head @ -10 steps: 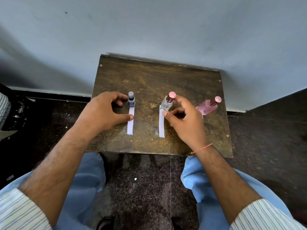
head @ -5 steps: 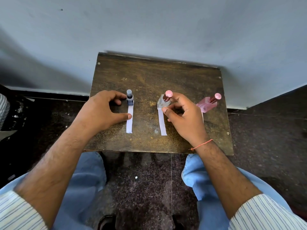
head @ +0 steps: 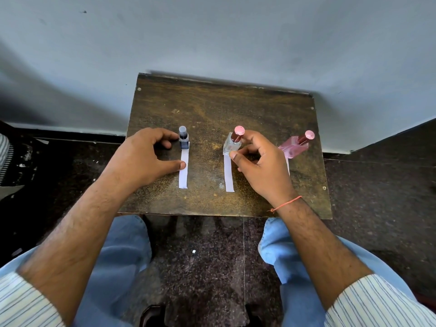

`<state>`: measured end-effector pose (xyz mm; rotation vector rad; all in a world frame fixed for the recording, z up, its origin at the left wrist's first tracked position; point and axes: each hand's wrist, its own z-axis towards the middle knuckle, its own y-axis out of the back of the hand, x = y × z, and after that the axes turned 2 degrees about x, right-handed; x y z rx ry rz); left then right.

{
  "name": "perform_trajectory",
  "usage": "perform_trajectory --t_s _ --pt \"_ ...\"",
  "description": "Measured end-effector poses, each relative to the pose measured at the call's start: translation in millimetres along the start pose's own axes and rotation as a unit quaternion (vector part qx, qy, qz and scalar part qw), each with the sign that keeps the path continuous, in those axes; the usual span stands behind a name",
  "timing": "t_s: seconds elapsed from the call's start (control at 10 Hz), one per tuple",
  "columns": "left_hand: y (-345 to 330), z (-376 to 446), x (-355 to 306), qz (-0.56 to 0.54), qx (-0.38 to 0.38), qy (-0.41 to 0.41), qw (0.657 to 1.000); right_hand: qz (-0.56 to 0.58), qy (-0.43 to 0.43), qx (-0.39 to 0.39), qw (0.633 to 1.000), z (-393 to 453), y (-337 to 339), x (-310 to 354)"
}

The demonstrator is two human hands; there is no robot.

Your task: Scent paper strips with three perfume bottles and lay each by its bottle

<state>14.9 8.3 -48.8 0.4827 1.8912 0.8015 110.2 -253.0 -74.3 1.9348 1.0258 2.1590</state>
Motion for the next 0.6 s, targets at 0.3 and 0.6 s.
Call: perform_trajectory --t_s 0.3,0.6 --pt "-0.3 -1.4 -0.1 0.003 0.000 -0.001 1.000 -0.020 0.012 -0.001 1.000 -0.8 3.6 1.1" --pt "1.9 -2.2 -1.7 0.012 0.008 -0.007 1.000 -0.051 0.042 -0.001 0.998 -7.1 8.0 11.3"
